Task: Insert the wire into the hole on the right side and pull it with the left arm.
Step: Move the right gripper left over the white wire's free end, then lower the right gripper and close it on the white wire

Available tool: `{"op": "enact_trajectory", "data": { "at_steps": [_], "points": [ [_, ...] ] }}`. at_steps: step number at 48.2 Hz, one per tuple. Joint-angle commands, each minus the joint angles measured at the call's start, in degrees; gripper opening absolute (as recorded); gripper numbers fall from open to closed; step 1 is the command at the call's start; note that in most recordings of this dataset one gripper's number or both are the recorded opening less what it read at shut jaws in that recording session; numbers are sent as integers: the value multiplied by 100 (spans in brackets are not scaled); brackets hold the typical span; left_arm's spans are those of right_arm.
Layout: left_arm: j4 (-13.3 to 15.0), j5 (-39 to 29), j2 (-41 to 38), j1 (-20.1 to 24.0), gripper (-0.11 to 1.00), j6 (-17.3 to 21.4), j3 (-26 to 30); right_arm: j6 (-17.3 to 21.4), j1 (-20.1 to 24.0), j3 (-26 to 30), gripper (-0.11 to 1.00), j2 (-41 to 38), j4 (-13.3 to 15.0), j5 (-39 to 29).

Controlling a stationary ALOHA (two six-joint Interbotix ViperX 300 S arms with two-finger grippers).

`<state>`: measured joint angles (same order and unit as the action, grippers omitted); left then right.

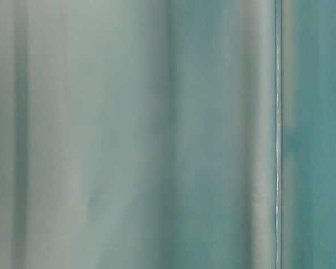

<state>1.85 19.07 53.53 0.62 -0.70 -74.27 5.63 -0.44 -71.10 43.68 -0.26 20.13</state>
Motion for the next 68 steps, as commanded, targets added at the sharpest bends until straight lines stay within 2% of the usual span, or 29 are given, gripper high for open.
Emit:
{"op": "enact_trajectory", "data": {
  "at_steps": [1,8,15,36,46,55,68],
  "points": [
    [9,123,-387,105,93,0,88,18,-88,26,79,-114,-9,88],
    [9,325,-1230,176,93,9,308,35,-105,0,79,-457,-9,316],
    [9,378,-1758,237,93,79,457,70,-105,62,79,-905,-9,483],
    [9,589,-2531,466,93,35,413,158,-79,475,79,-2145,0,404],
    [9,589,-2953,545,93,26,510,211,-35,773,79,-2637,18,62],
    [9,589,-3366,545,93,26,721,211,18,993,79,-2909,18,-220],
    [9,589,-3797,545,93,70,923,229,105,1134,79,-3270,18,-202]
  ]
}}
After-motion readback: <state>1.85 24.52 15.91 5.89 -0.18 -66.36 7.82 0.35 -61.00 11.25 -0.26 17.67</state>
